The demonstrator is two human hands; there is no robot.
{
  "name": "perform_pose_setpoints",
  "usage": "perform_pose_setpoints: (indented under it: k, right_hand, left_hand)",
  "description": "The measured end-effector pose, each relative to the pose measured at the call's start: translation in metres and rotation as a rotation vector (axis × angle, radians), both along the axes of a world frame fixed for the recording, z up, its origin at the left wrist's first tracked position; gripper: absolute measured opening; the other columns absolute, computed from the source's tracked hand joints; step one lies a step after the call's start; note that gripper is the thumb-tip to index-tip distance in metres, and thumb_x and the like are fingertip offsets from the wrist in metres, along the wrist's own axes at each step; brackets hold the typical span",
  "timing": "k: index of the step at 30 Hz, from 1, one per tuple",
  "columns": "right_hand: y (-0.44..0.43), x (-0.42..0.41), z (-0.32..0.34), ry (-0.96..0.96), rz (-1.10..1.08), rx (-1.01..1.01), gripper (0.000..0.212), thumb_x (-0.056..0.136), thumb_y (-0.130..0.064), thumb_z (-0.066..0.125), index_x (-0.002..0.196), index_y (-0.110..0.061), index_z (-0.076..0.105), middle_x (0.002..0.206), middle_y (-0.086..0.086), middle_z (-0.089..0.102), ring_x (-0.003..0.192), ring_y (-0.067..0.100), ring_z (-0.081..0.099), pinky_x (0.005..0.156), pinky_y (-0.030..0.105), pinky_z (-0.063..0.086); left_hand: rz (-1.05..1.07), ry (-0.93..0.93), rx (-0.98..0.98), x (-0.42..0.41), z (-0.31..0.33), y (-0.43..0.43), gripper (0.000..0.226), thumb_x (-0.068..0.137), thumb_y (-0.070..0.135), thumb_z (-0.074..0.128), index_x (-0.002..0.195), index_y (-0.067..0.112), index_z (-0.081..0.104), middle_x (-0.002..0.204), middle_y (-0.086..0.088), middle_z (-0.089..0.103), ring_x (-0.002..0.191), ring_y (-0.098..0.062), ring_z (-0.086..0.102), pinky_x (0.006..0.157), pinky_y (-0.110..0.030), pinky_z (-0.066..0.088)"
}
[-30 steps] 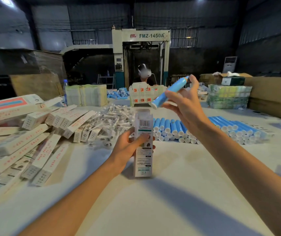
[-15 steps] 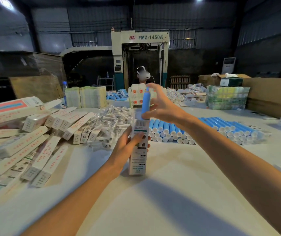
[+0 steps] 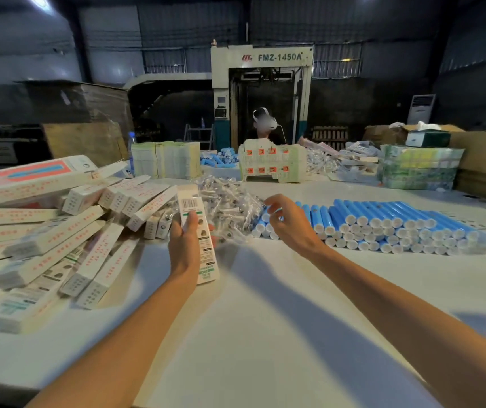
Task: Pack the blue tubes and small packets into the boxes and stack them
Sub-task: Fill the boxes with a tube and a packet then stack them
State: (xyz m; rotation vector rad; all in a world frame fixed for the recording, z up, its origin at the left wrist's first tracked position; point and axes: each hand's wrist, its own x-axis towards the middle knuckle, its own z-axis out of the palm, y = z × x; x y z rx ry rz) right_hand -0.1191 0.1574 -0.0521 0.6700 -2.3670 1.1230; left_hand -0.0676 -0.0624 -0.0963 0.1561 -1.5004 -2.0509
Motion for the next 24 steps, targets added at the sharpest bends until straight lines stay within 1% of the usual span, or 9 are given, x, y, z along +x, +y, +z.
perform_pose_setpoints:
  k: [5,9,11,14,16,18,21,22,24]
  right_hand:
    - [-0.027,-0.018,-0.029,0.096,0.009,0.348,0.022,0.101,-0.005,0.053,0.118,-0.008,0.067,0.117,0.011,0.068,0.106,0.028,0.062,0.087,0.043,0.053]
    - [-0.066,-0.032,-0.041,0.132,-0.082,0.601,0.029,0.105,-0.02,0.054,0.131,-0.008,0.057,0.131,0.015,0.062,0.126,0.033,0.05,0.097,0.045,0.046]
    - [-0.081,-0.038,-0.046,0.131,-0.168,0.71,0.036,0.103,-0.017,0.057,0.137,-0.006,0.052,0.138,0.015,0.058,0.131,0.033,0.047,0.103,0.044,0.043]
    - [-0.096,-0.04,-0.053,0.127,-0.286,0.797,0.046,0.095,-0.003,0.065,0.138,-0.003,0.049,0.141,0.016,0.056,0.133,0.034,0.047,0.105,0.042,0.043]
    - [-0.101,-0.038,-0.054,0.151,-0.327,0.781,0.045,0.093,0.001,0.064,0.135,-0.005,0.049,0.139,0.016,0.058,0.132,0.034,0.049,0.105,0.042,0.042]
    - [-0.1,-0.032,-0.051,0.192,-0.335,0.715,0.042,0.094,0.002,0.06,0.133,-0.007,0.048,0.135,0.014,0.06,0.126,0.033,0.054,0.1,0.041,0.043]
    - [-0.083,-0.02,-0.036,0.191,-0.269,0.456,0.036,0.098,0.003,0.051,0.132,-0.009,0.05,0.126,0.014,0.058,0.094,0.03,0.06,0.074,0.038,0.047]
    - [-0.073,-0.015,-0.029,0.145,-0.219,0.347,0.036,0.099,0.004,0.049,0.132,-0.007,0.054,0.128,0.015,0.056,0.092,0.029,0.059,0.074,0.037,0.049]
    - [-0.047,-0.005,-0.01,0.054,-0.149,0.151,0.036,0.1,0.008,0.048,0.131,-0.003,0.062,0.133,0.016,0.05,0.106,0.03,0.058,0.091,0.034,0.054]
  left_hand:
    - [0.028,0.003,-0.029,-0.005,-0.001,0.001,0.026,0.107,0.045,0.058,0.123,0.026,0.064,0.088,-0.004,0.081,0.07,-0.023,0.077,0.063,-0.035,0.059]
    - [0.008,0.016,-0.038,-0.003,0.0,0.004,0.029,0.107,0.046,0.058,0.127,0.024,0.064,0.087,-0.001,0.081,0.072,-0.022,0.079,0.058,-0.031,0.059]
    - [0.001,0.024,-0.043,-0.002,0.0,0.005,0.03,0.108,0.045,0.058,0.128,0.024,0.064,0.091,-0.005,0.081,0.073,-0.022,0.078,0.06,-0.032,0.059]
    - [-0.022,0.034,-0.053,-0.001,0.002,0.005,0.031,0.109,0.043,0.056,0.13,0.022,0.064,0.095,-0.009,0.081,0.072,-0.022,0.077,0.059,-0.031,0.06]
    - [-0.04,0.04,-0.063,-0.001,0.003,0.006,0.032,0.109,0.043,0.056,0.131,0.022,0.063,0.091,-0.007,0.081,0.07,-0.021,0.077,0.057,-0.029,0.06]
    - [-0.052,0.035,-0.065,-0.001,0.002,0.006,0.031,0.109,0.043,0.055,0.131,0.023,0.063,0.09,-0.006,0.081,0.071,-0.022,0.077,0.061,-0.034,0.061]
    - [-0.075,0.016,-0.082,-0.002,0.004,0.009,0.035,0.103,0.044,0.056,0.13,0.023,0.064,0.093,-0.009,0.08,0.073,-0.028,0.076,0.066,-0.04,0.062]
    - [-0.1,0.012,-0.082,-0.001,0.005,0.012,0.038,0.098,0.043,0.056,0.129,0.022,0.063,0.095,-0.011,0.08,0.073,-0.027,0.075,0.065,-0.039,0.061]
    - [-0.166,0.003,-0.081,0.002,0.005,0.018,0.036,0.095,0.035,0.056,0.128,0.022,0.06,0.098,-0.015,0.079,0.072,-0.025,0.075,0.063,-0.038,0.061]
